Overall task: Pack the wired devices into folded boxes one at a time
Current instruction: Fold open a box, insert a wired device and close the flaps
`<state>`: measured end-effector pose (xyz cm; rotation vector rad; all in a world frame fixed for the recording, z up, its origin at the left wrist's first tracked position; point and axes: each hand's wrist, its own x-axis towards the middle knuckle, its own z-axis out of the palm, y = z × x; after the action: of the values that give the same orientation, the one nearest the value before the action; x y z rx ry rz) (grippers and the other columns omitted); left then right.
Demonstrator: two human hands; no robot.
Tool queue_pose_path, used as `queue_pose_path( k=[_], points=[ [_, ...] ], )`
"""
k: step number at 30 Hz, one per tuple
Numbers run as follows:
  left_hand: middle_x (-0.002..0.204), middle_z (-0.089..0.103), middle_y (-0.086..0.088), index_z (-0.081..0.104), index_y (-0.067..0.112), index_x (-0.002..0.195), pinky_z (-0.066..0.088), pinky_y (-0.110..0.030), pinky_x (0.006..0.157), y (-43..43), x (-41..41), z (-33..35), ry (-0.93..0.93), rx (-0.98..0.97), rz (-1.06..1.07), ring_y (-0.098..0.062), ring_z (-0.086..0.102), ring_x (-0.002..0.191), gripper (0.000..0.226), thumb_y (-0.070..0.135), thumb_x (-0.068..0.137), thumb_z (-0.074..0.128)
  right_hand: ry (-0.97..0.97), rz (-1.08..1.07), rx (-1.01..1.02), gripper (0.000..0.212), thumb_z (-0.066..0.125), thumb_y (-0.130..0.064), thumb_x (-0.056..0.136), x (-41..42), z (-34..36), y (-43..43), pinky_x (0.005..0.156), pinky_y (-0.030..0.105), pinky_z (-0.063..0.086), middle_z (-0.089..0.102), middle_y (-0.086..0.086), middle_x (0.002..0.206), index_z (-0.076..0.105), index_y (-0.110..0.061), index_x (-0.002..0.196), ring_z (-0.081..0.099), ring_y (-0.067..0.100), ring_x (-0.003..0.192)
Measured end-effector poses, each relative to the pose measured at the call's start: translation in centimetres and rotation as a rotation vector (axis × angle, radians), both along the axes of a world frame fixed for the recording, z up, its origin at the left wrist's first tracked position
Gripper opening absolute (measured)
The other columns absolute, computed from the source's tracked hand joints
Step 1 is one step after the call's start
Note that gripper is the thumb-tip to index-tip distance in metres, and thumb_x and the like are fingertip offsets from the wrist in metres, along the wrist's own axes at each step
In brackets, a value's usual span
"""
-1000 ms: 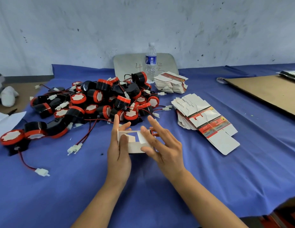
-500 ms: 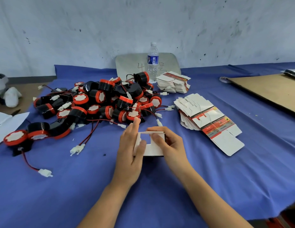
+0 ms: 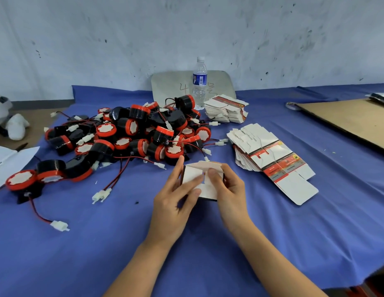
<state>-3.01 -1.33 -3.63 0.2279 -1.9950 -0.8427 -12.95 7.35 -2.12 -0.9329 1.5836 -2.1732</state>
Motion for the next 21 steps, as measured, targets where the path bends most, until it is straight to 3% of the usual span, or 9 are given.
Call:
queue_pose_path(
  k=[4, 7, 9, 12, 14, 16, 21],
  points=[
    [0.155, 0.028, 0.007, 0.066, 0.024, 0.119, 0.040, -0.007, 0.095, -0.2, 0.0, -0.1, -0.054, 0.029, -0.040, 0.011, 0.037, 0.132, 0.036, 0.030, 0.084, 0.068, 0.121, 0.038, 0.003, 0.035, 0.048, -0.002, 0.099, -0.1, -0.1, 0.1, 0.080, 0.029, 0.053, 0.069, -0.003, 0.109, 0.070, -0.027, 0.107, 0.063, 0.013, 0.098],
    [0.157, 0.023, 0.012, 0.059, 0.035, 0.117, 0.032, -0.002, 0.094, -0.5, 0.1, -0.3, -0.105, 0.003, -0.039, 0.016, 0.029, 0.133, 0.047, 0.031, 0.074, 0.077, 0.256, 0.085, -0.021, 0.041, 0.045, 0.004, 0.093, 0.0, -0.1, 0.2, 0.089, 0.023, 0.047, 0.064, 0.004, 0.118, 0.071, -0.026, 0.106, 0.059, 0.014, 0.111],
    [0.157, 0.018, 0.021, 0.048, 0.047, 0.119, 0.030, 0.000, 0.094, -0.5, 0.2, -0.3, -0.124, 0.023, -0.052, 0.018, 0.026, 0.133, 0.057, 0.033, 0.073, 0.078, 0.243, 0.129, -0.002, 0.045, 0.042, 0.003, 0.088, -0.1, 0.0, 0.2, 0.092, 0.021, 0.045, 0.062, 0.003, 0.121, 0.073, -0.025, 0.103, 0.057, 0.016, 0.115],
    [0.156, 0.012, 0.026, 0.044, 0.051, 0.119, 0.026, 0.002, 0.095, -0.5, 0.1, -0.4, -0.134, 0.034, -0.083, 0.017, 0.020, 0.136, 0.056, 0.034, 0.077, 0.076, 0.189, 0.207, 0.011, 0.040, 0.042, -0.008, 0.087, -0.5, -0.1, 0.6, 0.095, 0.027, 0.046, 0.060, -0.002, 0.126, 0.075, -0.023, 0.103, 0.054, 0.018, 0.122],
    [0.157, 0.009, 0.023, 0.043, 0.049, 0.120, 0.025, 0.001, 0.097, -0.4, 0.1, -0.4, -0.145, 0.034, -0.106, 0.014, 0.017, 0.139, 0.052, 0.036, 0.080, 0.074, 0.157, 0.224, 0.039, 0.030, 0.050, -0.027, 0.088, -0.5, 0.0, 0.7, 0.100, 0.029, 0.044, 0.059, -0.005, 0.129, 0.077, -0.025, 0.101, 0.052, 0.016, 0.124],
    [0.157, 0.010, 0.020, 0.044, 0.045, 0.120, 0.025, 0.000, 0.098, -0.4, 0.1, -0.5, -0.146, 0.045, -0.115, 0.012, 0.016, 0.140, 0.047, 0.035, 0.082, 0.068, 0.140, 0.194, 0.082, 0.022, 0.061, -0.033, 0.084, -0.4, 0.0, 0.7, 0.100, 0.025, 0.044, 0.060, -0.009, 0.128, 0.077, -0.028, 0.098, 0.052, 0.011, 0.123],
    [0.153, 0.016, 0.026, 0.047, 0.032, 0.118, 0.033, -0.003, 0.097, -0.4, -0.1, -1.0, -0.077, 0.186, -0.087, 0.012, 0.022, 0.138, 0.041, 0.027, 0.084, 0.069, 0.190, 0.171, 0.117, 0.026, 0.066, -0.019, 0.085, -0.3, 0.2, 0.4, 0.082, 0.014, 0.047, 0.063, -0.010, 0.119, 0.069, -0.033, 0.107, 0.057, 0.003, 0.113]
  ],
)
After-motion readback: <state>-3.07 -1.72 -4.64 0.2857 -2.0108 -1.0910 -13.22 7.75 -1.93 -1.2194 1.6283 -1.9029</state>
